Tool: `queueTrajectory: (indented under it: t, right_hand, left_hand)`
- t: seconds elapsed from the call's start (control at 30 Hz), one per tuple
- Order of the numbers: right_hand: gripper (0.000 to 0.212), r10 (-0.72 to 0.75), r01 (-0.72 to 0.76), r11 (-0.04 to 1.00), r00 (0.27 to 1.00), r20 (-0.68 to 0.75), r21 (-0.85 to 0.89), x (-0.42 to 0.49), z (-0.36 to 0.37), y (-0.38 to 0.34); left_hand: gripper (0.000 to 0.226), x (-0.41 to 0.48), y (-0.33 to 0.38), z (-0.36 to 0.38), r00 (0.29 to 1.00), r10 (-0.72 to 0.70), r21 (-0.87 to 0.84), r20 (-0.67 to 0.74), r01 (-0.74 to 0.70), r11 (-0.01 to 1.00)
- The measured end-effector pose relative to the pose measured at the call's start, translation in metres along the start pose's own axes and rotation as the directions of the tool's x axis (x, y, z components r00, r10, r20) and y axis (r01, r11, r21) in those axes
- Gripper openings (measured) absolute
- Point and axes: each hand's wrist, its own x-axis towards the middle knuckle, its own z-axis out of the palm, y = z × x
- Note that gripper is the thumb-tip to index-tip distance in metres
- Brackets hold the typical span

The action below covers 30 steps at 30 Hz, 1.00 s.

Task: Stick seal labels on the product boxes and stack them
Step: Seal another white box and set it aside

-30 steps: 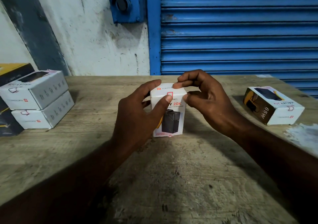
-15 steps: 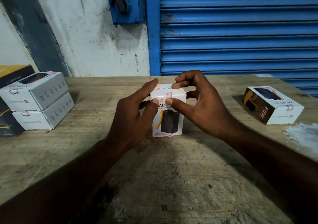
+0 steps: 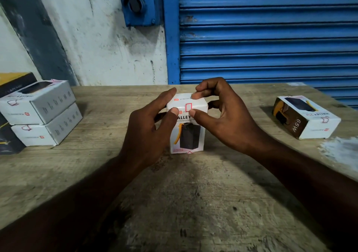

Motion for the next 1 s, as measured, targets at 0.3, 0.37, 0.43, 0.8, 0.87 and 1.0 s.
queueTrajectory:
  t: [0.3, 0.37, 0.43, 0.8, 0.87, 1.0]
  right_hand:
    - [0.036, 0.007, -0.017, 0.993, 0.997, 0.08, 0.119, 0.0015, -0.005, 0.0027]
    - [0.035, 0.015, -0.026, 0.991, 0.996, 0.082, 0.132, 0.002, -0.0055, 0.0022]
    - [0.035, 0.012, -0.022, 0.992, 0.997, 0.081, 0.124, 0.0024, -0.0056, 0.0021]
    - [0.044, -0.005, 0.005, 1.0, 1.0, -0.008, 0.012, -0.0001, 0.0022, -0.0001]
    - [0.043, -0.001, 0.001, 1.0, 1.0, -0.015, 0.003, 0.0002, 0.0025, 0.0003]
    - [0.041, -0.001, 0.001, 1.0, 1.0, 0.016, -0.003, -0.0001, -0.0007, 0.0008]
  left_hand:
    - [0.067, -0.0022, 0.0041, 0.0064, 0.996, -0.023, 0.015, -0.091, 0.024, 1.0]
    - [0.067, -0.0021, 0.0055, 0.0082, 0.994, -0.013, 0.044, -0.11, 0.018, 0.999]
    - [0.065, -0.002, 0.0054, 0.0087, 0.994, 0.002, 0.065, -0.107, 0.005, 0.998]
    - [0.051, -0.001, 0.0005, 0.0002, 1.0, 0.001, 0.014, -0.026, 0.0, 1.0]
    - [0.049, -0.0009, -0.0005, -0.0001, 1.0, -0.003, -0.003, -0.022, 0.003, 1.0]
    - [0.05, -0.0005, -0.0012, -0.0005, 1.0, -0.007, -0.028, -0.017, 0.006, 1.0]
